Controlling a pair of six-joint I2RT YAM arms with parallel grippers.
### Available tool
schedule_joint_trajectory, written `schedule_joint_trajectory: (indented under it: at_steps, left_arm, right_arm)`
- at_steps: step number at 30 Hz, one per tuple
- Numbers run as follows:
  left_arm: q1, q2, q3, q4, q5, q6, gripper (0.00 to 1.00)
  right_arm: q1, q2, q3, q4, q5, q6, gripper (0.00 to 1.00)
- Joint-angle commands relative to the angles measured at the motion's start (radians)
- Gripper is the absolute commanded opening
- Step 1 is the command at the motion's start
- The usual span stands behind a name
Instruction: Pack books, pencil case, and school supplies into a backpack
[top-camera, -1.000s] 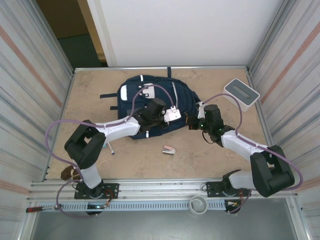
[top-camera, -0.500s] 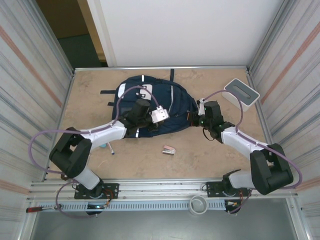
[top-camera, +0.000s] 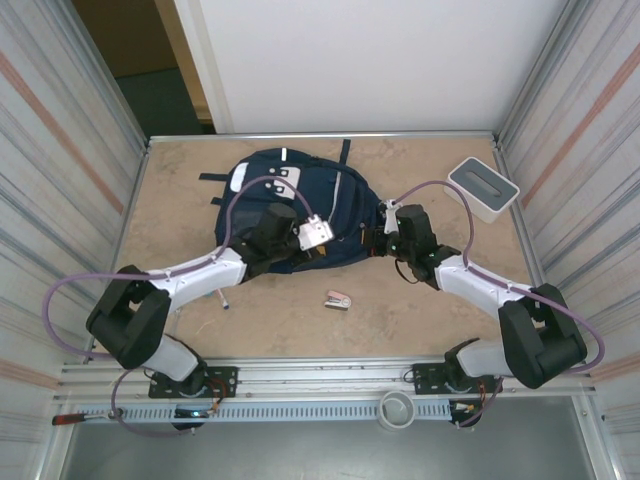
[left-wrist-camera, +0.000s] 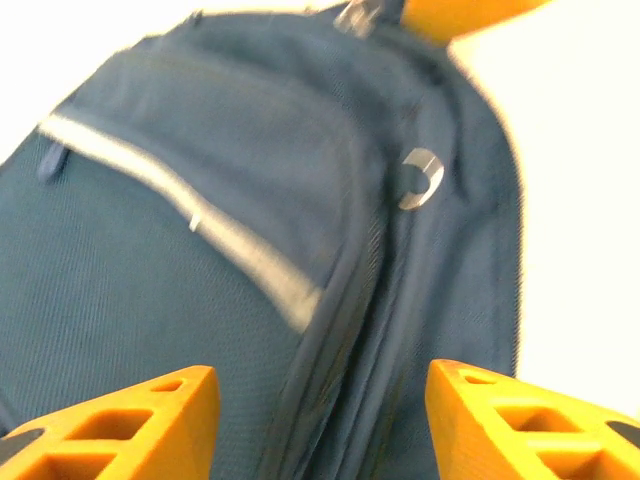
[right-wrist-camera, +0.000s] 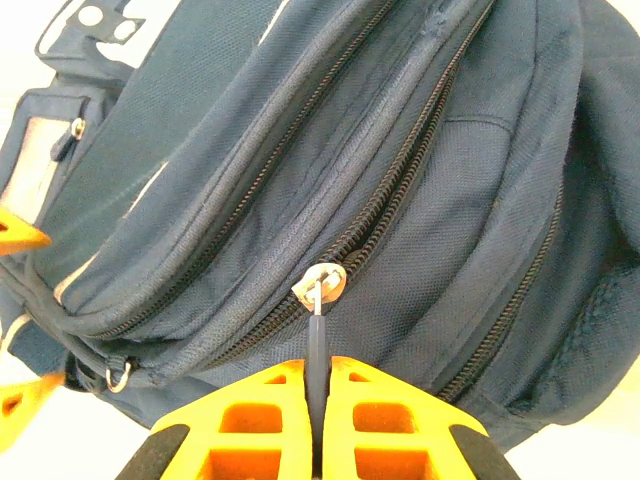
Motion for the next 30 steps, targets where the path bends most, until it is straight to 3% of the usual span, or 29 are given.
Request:
schedule_joint_trajectory:
  at_steps: [1, 15, 17, 25, 30]
  left_arm:
    - [-0.055, 0.017, 0.082, 0.011, -0.049, 0.038, 0.59]
    - [-0.095, 0.175, 0.176, 0.068, -0.048, 0.049, 0.58]
    - [-0.092, 0.178, 0.172, 0.08, -0.054, 0.044, 0.51]
    - [-0.065, 0.139, 0.137, 0.069, -0.021, 0.031, 0.0]
    - [-0.036, 0.08, 0.084, 0.069, 0.008, 0.009, 0.0]
  right_arm:
    - [0.015, -0.023, 0.016, 0.064, -0.013, 0.033, 0.0]
    - [0.039, -0.111, -0.04, 0.099, -0.026, 0.077, 0.0]
    - [0.04, -0.111, -0.044, 0.099, -0.026, 0.074, 0.0]
    - [0.021, -0.104, -0.055, 0.051, 0.026, 0.026, 0.0]
    - [-0.011, -0.062, -0.02, -0.008, 0.071, 0.041, 0.0]
